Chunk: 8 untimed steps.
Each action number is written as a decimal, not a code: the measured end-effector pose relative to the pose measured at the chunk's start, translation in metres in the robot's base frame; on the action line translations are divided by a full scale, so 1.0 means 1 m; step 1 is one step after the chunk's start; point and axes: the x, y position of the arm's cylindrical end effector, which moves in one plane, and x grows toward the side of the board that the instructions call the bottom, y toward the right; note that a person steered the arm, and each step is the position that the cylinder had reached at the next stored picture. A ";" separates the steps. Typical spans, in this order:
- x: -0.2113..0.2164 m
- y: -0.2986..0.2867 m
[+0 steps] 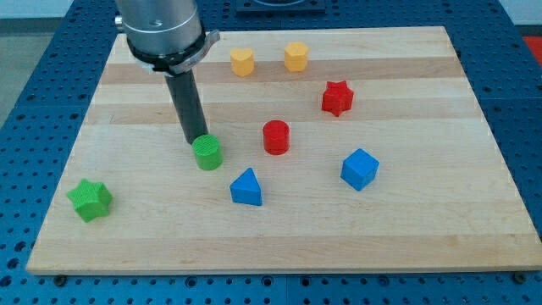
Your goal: Slightly push the green circle towards bottom
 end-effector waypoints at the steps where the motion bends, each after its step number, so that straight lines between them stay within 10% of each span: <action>1: -0.018 0.028; 8: 0.020 0.033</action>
